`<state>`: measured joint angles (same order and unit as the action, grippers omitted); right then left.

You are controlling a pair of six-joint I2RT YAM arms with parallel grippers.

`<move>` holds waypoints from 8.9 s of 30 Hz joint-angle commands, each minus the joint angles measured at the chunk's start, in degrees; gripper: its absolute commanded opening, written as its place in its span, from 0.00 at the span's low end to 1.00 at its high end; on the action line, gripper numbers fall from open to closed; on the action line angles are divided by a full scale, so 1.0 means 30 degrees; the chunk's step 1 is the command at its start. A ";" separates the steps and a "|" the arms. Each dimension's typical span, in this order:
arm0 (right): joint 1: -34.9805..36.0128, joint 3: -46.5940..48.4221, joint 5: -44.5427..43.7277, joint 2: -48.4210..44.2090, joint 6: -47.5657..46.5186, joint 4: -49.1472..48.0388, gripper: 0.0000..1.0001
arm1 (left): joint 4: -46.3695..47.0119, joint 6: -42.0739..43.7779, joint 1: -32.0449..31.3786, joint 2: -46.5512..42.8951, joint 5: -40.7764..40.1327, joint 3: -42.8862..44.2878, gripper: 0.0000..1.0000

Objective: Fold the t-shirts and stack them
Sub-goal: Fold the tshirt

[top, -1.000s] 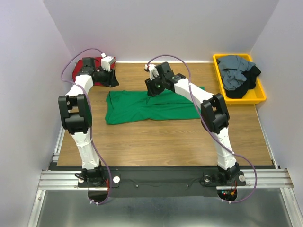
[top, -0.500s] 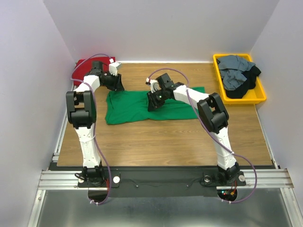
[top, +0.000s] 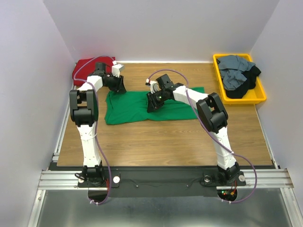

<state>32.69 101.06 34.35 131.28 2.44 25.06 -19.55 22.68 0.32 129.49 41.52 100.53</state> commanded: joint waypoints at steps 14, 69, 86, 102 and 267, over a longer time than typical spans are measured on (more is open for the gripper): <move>0.0091 0.0328 -0.1107 -0.0782 -0.0256 -0.0033 0.35 | -0.0104 0.1405 -0.0047 -0.2615 0.2156 -0.0989 0.00; -0.6618 -0.6726 -0.6322 -0.4877 -0.5500 0.2076 0.36 | 0.0747 0.0290 -0.2273 -0.4495 -0.5283 -0.6449 0.32; -0.5359 -0.9579 -0.3123 -1.2124 -0.5908 0.4362 0.34 | 0.0944 -0.2395 -0.3563 -0.7913 -0.3791 -0.3669 0.34; -0.5359 -1.0129 -0.4214 -0.8253 -0.6555 0.4362 0.27 | 0.1390 -0.6563 -0.3709 -0.9065 -0.7451 -0.9868 0.21; 0.2757 -2.3110 -0.3070 -1.6634 -2.3314 -0.7650 0.17 | 0.3968 1.9599 -1.0564 -1.9727 -0.2911 -2.4545 0.25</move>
<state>40.58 30.83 27.31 79.81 -68.71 1.89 -6.52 79.77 -30.81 69.52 32.91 25.61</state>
